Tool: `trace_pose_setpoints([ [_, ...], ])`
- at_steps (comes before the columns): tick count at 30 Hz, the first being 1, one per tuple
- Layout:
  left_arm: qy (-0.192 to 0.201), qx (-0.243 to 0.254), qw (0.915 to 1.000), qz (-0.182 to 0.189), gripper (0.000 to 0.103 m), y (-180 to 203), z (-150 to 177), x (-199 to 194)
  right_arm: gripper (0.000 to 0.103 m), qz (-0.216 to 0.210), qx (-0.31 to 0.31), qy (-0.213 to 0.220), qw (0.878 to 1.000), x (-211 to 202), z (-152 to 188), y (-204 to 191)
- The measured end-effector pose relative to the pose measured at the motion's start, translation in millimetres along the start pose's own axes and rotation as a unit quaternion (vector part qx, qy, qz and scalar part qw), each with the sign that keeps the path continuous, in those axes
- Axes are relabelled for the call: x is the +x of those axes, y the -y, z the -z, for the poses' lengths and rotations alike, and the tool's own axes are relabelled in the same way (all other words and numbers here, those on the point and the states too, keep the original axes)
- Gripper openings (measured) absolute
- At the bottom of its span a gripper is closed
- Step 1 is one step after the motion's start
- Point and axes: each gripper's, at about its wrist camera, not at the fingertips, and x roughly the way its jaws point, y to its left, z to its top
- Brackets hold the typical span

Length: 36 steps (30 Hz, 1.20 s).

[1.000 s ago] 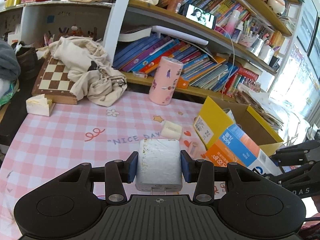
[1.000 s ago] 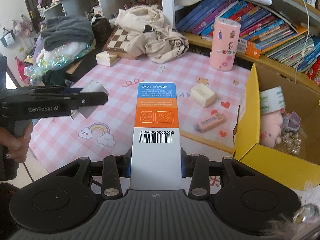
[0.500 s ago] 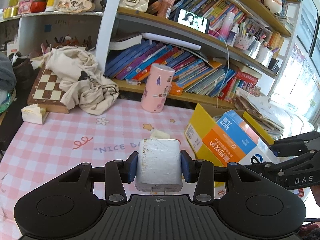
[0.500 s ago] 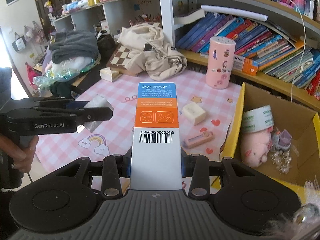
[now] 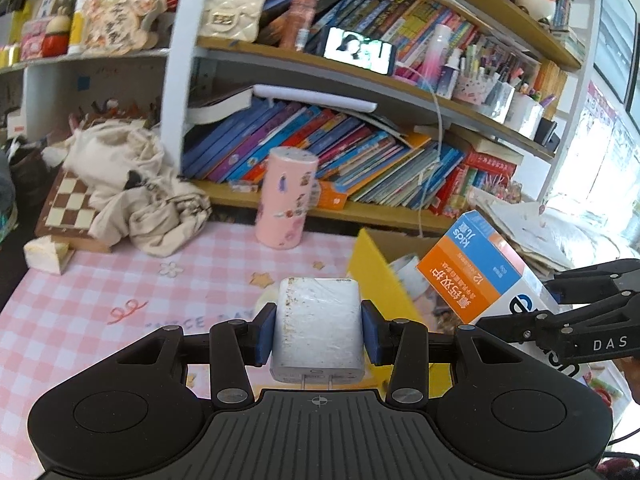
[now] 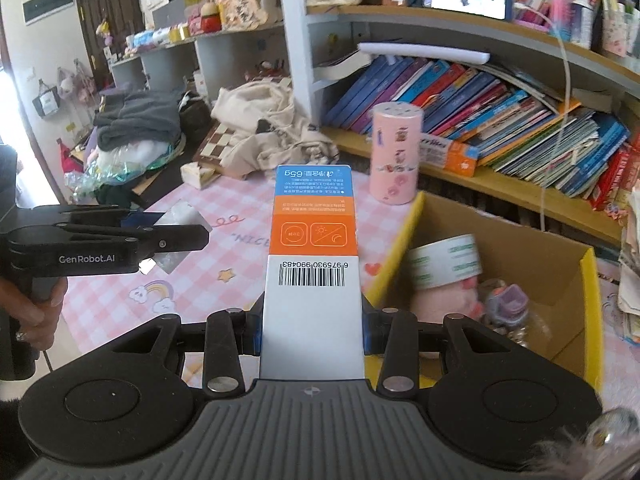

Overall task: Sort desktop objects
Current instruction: 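Lift the usmile box and white charger and carry both over the yellow box, then lower the usmile box and charger into the yellow box and open both grippers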

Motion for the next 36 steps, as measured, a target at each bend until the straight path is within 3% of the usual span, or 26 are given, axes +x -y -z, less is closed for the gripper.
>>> trace_pose_setpoints([
  [17,0.038,0.066,0.9957,0.054,0.042,116.1,-49.2,73.4,0.038,0.045,0.0,0.048,0.998,-22.7,-22.5,122.6],
  [21,0.025,0.074,0.9948,0.066,0.042,130.8,-52.3,97.1,0.038,0.065,-0.004,0.023,0.998,-5.5,-20.7,145.5],
  [29,-0.021,0.098,0.9932,0.058,0.042,141.2,-47.3,141.4,0.038,0.063,0.007,-0.021,0.998,27.7,-8.7,174.3],
  [36,-0.073,0.116,0.9886,0.063,0.042,150.1,-33.0,173.3,0.038,0.061,-0.024,-0.077,0.995,67.5,-0.9,185.6],
])
